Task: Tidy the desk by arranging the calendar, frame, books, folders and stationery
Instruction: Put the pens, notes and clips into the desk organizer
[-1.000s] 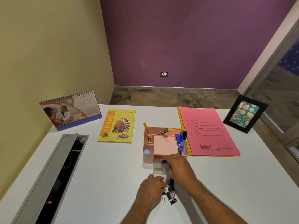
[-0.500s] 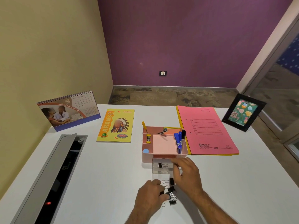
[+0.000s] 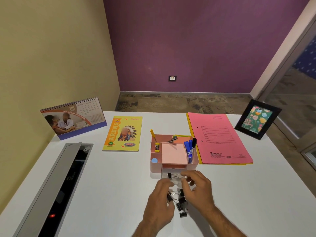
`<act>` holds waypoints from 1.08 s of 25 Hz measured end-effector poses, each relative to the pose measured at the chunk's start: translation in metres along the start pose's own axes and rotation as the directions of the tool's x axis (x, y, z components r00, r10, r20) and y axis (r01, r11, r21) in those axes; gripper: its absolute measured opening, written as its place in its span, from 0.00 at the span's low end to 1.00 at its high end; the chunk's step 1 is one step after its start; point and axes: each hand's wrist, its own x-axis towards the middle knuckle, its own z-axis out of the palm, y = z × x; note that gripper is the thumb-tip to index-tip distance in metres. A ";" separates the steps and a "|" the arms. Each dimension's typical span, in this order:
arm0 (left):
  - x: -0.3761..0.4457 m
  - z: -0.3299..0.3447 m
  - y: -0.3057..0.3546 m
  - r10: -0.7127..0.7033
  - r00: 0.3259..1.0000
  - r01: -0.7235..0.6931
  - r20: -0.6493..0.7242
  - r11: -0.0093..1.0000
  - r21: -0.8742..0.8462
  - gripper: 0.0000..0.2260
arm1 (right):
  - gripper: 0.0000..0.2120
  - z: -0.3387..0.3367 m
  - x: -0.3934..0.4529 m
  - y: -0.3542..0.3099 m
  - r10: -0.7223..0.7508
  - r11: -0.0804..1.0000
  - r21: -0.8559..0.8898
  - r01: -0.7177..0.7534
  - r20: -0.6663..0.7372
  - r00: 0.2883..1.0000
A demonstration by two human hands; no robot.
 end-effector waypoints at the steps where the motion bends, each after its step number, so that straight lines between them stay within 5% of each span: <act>1: 0.001 -0.001 0.003 0.040 0.999 -0.041 -0.028 0.997 -0.061 0.29 | 0.09 0.000 -0.001 -0.001 0.014 1.000 0.027 -0.014 0.019 1.000; 7: 0.014 -0.007 0.021 0.151 0.967 -0.185 -0.203 0.970 -0.157 0.34 | 0.07 -0.002 0.003 -0.012 0.135 0.962 0.194 -0.191 0.269 0.954; 12: 0.020 -0.011 0.023 0.181 0.942 -0.239 -0.283 0.953 -0.186 0.25 | 0.10 -0.001 0.016 -0.014 0.250 0.891 0.333 -0.309 0.210 0.945; 16: 0.007 -0.015 -0.005 0.301 0.952 -0.291 -0.048 0.945 0.153 0.10 | 0.11 -0.007 0.032 -0.013 0.190 0.945 0.248 -0.214 0.117 0.975; 20: 0.007 -0.012 -0.024 0.151 0.925 -0.310 0.348 0.829 0.465 0.18 | 0.10 -0.005 0.040 -0.011 0.034 0.989 -0.146 0.010 0.294 0.955; 23: 0.015 -0.006 -0.020 0.067 0.917 -0.289 0.392 0.791 0.540 0.14 | 0.11 -0.002 0.043 -0.012 -0.023 0.938 -0.308 0.159 0.402 0.915; 27: 0.015 -0.005 -0.022 0.041 0.920 -0.285 0.389 0.751 0.596 0.10 | 0.10 -0.001 0.040 -0.009 -0.057 0.927 -0.312 0.210 0.434 0.899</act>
